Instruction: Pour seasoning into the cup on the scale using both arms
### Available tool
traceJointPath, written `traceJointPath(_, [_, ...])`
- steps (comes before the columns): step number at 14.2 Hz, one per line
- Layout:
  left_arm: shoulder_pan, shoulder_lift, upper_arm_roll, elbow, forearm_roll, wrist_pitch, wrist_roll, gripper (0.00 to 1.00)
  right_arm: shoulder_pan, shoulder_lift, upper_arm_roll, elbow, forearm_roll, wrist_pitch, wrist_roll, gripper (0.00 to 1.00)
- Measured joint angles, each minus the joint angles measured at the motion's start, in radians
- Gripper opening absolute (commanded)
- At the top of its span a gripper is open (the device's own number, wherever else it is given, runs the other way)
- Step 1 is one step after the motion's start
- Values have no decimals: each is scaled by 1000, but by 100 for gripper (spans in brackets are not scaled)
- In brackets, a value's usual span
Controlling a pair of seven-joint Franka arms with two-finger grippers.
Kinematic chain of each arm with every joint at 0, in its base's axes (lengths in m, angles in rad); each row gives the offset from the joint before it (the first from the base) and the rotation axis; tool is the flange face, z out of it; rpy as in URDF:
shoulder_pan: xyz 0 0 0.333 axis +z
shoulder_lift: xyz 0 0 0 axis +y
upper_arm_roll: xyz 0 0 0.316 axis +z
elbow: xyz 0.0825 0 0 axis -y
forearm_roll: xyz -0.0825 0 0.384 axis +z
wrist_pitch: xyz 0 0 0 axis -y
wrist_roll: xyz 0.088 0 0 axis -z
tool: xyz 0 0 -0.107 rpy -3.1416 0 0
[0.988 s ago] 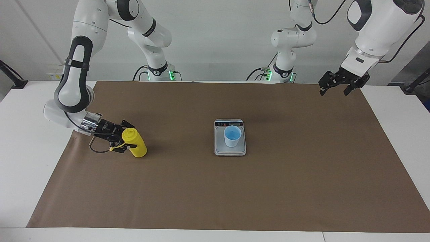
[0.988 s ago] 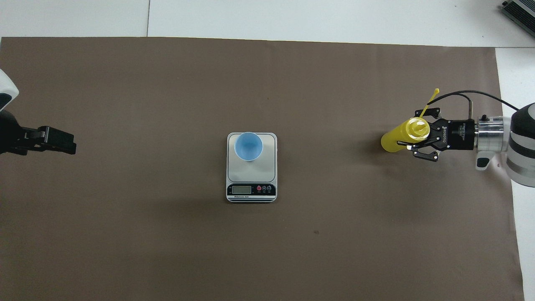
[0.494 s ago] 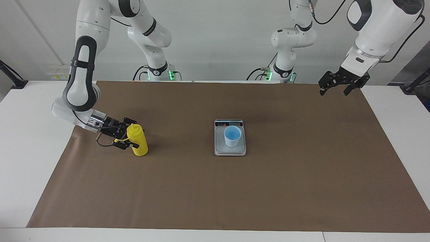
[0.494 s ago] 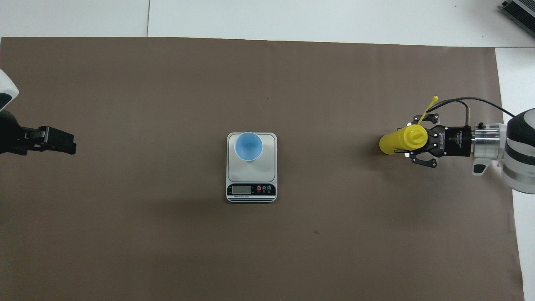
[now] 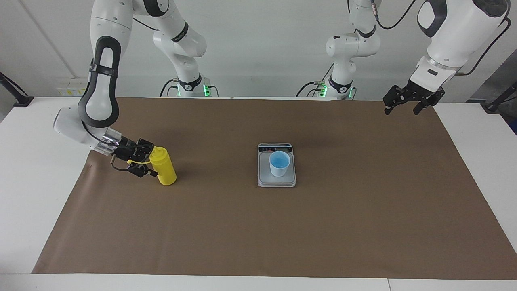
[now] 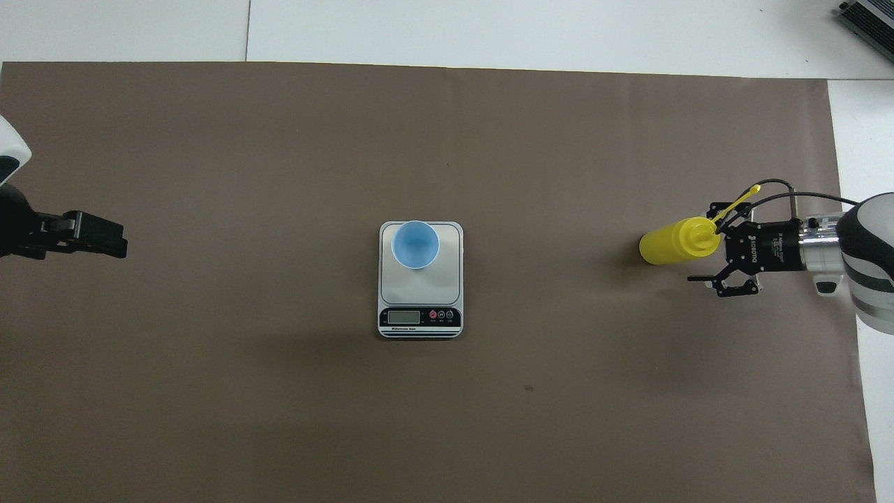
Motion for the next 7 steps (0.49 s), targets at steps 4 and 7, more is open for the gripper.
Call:
traceJointPath(4, [0, 0, 0, 0, 0, 0, 0, 100, 0, -18, -1, 31, -39, 54, 3, 100])
traceJointPath(7, [0, 0, 0, 0, 0, 0, 0, 100, -2, -78, -4, 46, -133, 39, 68, 100])
